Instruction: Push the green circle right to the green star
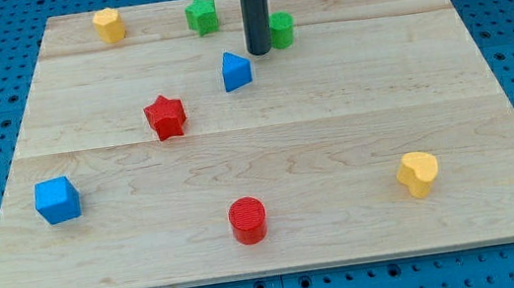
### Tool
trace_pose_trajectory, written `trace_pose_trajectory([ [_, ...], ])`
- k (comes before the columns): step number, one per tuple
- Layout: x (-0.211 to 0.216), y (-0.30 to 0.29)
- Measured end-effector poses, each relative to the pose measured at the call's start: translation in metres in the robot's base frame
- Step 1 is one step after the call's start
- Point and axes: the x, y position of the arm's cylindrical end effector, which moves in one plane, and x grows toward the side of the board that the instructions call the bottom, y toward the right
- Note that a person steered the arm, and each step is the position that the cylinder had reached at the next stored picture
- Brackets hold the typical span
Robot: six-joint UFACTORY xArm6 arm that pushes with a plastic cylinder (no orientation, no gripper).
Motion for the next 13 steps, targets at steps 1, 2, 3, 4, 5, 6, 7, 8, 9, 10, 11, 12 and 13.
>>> trace_pose_trajectory([
  [1, -0.012, 0.004],
  [2, -0.028, 0.004],
  [3, -0.031, 0.004],
  [4, -0.025, 0.011],
  [5, -0.015, 0.023],
  [6, 0.001, 0.042],
  [7, 0.009, 0.060],
  [8, -0.006, 0.060],
  [9, -0.014, 0.060],
  [10, -0.018, 0.060],
  [11, -0.014, 0.050],
  [12, -0.031, 0.036],
  [13, -0.056, 0.036],
])
